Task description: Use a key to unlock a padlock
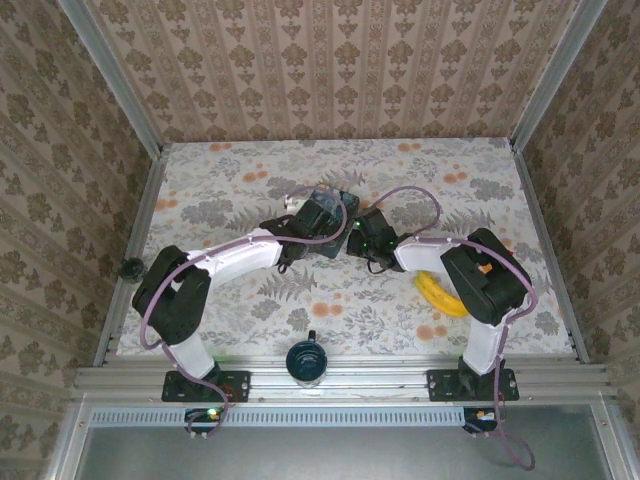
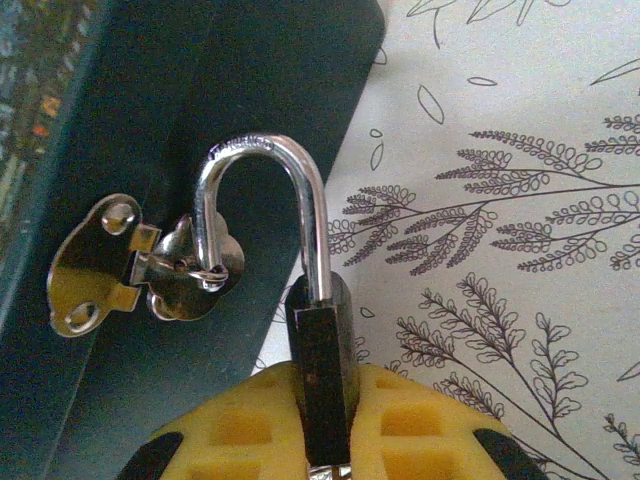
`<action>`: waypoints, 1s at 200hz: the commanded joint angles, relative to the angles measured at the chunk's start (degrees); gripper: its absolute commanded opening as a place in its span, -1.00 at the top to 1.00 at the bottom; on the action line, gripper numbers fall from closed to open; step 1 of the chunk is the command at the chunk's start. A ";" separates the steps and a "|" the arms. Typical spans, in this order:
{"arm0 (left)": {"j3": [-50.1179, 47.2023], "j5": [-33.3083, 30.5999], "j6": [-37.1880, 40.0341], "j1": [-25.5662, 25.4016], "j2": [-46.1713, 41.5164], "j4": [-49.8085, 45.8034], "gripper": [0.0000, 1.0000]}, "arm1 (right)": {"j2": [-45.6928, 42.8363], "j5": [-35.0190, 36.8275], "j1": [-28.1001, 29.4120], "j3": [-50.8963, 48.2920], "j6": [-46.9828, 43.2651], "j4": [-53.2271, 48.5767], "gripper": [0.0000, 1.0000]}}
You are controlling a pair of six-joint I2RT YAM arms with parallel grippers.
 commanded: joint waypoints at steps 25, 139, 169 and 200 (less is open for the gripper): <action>-0.93 0.13 0.36 0.80 -0.41 -6.38 -1.00 | 0.91 8.91 -0.63 0.07 4.57 2.08 1.00; 9.10 0.78 2.78 0.41 4.00 0.71 -1.00 | 2.21 8.89 -0.55 -0.68 10.16 9.34 1.00; 10.55 1.77 3.66 0.43 7.11 -1.60 -1.00 | 2.99 10.21 -0.55 -1.16 11.23 11.28 1.00; 9.39 2.40 5.13 0.60 7.16 -1.88 -1.00 | 4.19 11.81 -0.50 -0.83 12.61 14.21 1.00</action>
